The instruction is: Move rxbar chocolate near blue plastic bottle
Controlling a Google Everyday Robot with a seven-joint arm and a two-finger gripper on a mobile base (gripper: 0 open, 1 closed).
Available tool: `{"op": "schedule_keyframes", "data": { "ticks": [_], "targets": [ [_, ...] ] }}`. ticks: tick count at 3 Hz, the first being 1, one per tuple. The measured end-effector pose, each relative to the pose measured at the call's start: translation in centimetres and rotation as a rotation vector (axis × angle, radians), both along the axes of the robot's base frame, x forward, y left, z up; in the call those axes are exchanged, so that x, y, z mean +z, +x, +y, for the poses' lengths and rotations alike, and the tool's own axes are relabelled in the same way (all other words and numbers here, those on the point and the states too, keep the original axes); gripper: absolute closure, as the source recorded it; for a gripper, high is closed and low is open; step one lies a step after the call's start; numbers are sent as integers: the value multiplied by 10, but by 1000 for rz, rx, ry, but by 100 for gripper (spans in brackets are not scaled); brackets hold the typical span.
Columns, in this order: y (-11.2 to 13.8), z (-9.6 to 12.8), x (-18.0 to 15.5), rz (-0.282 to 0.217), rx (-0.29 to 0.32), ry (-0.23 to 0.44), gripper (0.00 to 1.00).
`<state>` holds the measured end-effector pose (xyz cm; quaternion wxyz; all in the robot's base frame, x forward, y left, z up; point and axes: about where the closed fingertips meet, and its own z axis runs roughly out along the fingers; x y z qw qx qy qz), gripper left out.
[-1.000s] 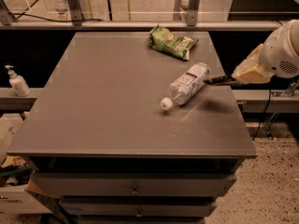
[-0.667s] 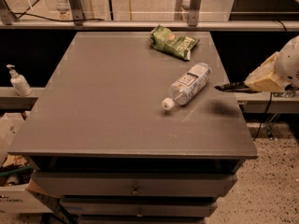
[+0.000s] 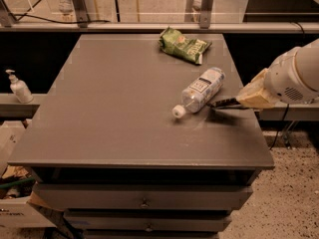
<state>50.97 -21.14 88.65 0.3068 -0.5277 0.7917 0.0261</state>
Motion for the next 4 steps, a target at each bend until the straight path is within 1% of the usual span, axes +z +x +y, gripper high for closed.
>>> {"op": "schedule_keyframes", "data": {
  "ticks": [1, 2, 4],
  "targets": [
    [7, 31, -11, 13, 54, 16, 100],
    [8, 46, -20, 34, 84, 29, 82],
    [5, 59, -30, 63, 107, 40, 36]
  ]
}}
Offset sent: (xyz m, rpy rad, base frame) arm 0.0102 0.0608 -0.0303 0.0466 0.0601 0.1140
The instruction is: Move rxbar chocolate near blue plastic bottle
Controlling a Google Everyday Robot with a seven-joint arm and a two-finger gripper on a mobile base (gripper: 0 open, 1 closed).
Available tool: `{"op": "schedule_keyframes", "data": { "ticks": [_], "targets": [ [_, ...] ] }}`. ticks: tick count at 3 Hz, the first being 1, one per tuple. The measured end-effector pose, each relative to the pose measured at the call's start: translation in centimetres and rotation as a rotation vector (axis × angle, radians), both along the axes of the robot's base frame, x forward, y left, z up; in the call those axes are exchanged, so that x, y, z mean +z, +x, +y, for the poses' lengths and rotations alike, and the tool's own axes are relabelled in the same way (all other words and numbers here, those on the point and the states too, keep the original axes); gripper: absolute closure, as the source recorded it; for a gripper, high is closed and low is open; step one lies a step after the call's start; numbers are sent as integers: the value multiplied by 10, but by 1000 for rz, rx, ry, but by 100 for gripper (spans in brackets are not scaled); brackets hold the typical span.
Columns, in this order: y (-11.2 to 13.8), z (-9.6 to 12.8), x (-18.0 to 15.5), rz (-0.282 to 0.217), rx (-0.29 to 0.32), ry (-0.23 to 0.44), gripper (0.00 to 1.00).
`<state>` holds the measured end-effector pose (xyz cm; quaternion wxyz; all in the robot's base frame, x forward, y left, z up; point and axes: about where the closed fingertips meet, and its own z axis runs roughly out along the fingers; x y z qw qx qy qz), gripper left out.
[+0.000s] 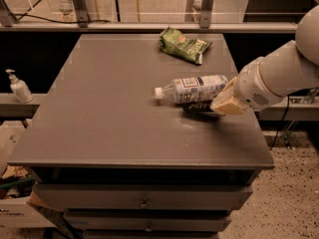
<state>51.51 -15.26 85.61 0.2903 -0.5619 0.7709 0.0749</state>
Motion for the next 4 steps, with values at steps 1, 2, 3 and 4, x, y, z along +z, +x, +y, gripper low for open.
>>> {"op": "schedule_keyframes", "data": {
  "ticks": [1, 2, 3, 4],
  "targets": [
    [-2, 3, -4, 10, 6, 0, 13],
    [-4, 5, -6, 17, 14, 4, 0],
    [-8, 4, -5, 14, 18, 2, 0],
    [-13, -18, 3, -4, -11, -7, 0]
  ]
}}
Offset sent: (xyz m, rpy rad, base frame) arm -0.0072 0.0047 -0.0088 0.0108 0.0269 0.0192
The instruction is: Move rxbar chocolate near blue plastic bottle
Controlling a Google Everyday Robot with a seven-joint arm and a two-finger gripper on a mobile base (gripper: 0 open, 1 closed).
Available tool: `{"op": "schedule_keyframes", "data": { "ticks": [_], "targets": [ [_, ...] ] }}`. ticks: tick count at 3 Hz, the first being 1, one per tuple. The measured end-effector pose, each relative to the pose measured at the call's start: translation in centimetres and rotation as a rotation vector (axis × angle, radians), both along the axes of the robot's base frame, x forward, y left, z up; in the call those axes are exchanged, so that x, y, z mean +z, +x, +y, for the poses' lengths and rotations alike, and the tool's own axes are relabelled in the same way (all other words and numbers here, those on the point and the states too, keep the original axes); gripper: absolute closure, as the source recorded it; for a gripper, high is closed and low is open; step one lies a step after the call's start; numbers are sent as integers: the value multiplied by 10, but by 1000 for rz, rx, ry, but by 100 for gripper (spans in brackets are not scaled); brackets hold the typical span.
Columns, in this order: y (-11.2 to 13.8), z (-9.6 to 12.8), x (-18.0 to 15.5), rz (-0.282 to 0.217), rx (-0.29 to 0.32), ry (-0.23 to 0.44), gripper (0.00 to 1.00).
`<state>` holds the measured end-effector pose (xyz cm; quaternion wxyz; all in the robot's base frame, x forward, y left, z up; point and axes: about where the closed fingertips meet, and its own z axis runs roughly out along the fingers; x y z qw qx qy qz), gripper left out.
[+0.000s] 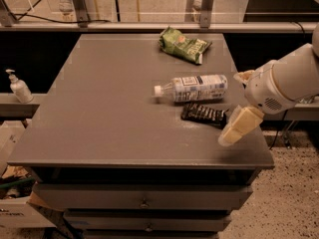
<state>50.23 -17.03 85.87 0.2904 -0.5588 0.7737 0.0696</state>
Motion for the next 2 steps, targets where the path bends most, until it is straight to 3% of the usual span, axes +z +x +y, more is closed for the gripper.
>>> {"op": "schedule_keyframes", "data": {
  "ticks": [2],
  "targets": [
    [-9, -49, 16, -86, -55, 63, 0]
  ]
}}
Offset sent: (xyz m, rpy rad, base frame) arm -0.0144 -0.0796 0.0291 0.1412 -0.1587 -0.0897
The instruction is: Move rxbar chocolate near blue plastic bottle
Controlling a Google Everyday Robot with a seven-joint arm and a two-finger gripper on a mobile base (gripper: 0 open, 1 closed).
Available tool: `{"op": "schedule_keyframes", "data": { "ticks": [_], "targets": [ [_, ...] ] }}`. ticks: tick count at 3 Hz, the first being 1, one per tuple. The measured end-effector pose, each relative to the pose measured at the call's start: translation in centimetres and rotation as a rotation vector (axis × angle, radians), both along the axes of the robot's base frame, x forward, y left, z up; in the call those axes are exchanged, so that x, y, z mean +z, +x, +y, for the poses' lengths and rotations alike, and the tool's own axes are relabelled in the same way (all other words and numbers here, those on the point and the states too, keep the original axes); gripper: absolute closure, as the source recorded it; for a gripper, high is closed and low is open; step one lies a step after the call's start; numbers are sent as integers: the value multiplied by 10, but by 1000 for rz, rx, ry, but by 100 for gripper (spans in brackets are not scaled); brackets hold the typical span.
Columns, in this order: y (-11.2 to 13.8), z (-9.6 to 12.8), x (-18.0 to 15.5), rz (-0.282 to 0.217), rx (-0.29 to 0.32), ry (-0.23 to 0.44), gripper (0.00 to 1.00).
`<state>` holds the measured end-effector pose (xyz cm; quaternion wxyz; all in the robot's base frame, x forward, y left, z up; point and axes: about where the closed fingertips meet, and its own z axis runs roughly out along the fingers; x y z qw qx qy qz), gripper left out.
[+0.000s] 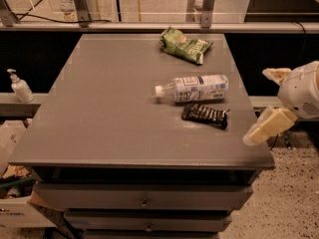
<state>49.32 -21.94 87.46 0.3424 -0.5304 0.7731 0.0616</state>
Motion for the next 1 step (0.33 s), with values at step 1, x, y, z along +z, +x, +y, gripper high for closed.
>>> {"op": "schedule_keyframes", "data": {
  "ticks": [1],
  "targets": [
    [-2, -1, 1, -4, 2, 6, 0]
  ]
}}
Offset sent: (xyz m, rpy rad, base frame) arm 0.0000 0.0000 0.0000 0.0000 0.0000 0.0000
